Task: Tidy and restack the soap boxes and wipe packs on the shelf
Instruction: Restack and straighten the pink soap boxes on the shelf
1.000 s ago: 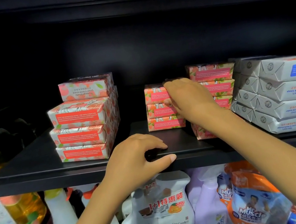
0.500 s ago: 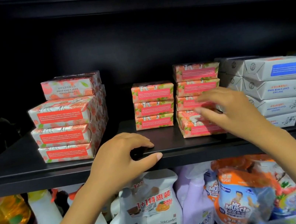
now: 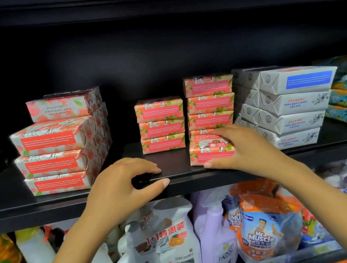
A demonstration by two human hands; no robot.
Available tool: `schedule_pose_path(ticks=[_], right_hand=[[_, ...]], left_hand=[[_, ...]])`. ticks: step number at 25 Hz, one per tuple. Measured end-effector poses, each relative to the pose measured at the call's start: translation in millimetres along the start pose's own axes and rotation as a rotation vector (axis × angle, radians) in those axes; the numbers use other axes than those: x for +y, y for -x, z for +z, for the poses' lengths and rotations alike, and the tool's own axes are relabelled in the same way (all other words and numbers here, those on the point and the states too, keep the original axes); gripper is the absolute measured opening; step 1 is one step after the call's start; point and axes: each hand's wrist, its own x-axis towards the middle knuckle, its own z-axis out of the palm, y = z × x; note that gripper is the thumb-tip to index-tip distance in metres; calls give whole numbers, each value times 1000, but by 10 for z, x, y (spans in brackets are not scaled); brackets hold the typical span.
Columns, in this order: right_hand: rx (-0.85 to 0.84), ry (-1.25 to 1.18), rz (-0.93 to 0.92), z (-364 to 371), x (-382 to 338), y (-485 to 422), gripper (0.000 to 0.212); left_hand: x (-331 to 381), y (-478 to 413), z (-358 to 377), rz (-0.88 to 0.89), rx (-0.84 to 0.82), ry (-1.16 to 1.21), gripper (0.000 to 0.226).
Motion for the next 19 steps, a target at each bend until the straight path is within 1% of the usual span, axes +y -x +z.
schedule_pose_path(ticks=[2, 4, 7, 9, 11, 14, 17, 19], right_hand=[[64, -26, 8, 13, -13, 40, 84], [126, -80, -13, 3, 5, 143, 81], [166, -122, -24, -24, 28, 288, 83], [194, -114, -21, -43, 45, 337, 83], [240, -129, -20, -71, 58, 355, 79], [264, -145, -23, -94, 66, 366, 77], [254, -149, -19, -93, 78, 366, 78], [251, -151, -24, -90, 89, 371, 78]], left_hand=[[23, 14, 3, 3, 37, 47, 36], [86, -13, -14, 23, 142, 144, 31], [299, -268, -111, 158, 325, 181, 33], [476, -602, -175, 246, 346, 128, 44], [632, -1000, -195, 237, 274, 23, 61], [745, -1502, -121, 93, 86, -130, 79], [734, -1789, -1, -21, -61, -175, 85], [729, -1911, 51, -90, -86, -111, 84]])
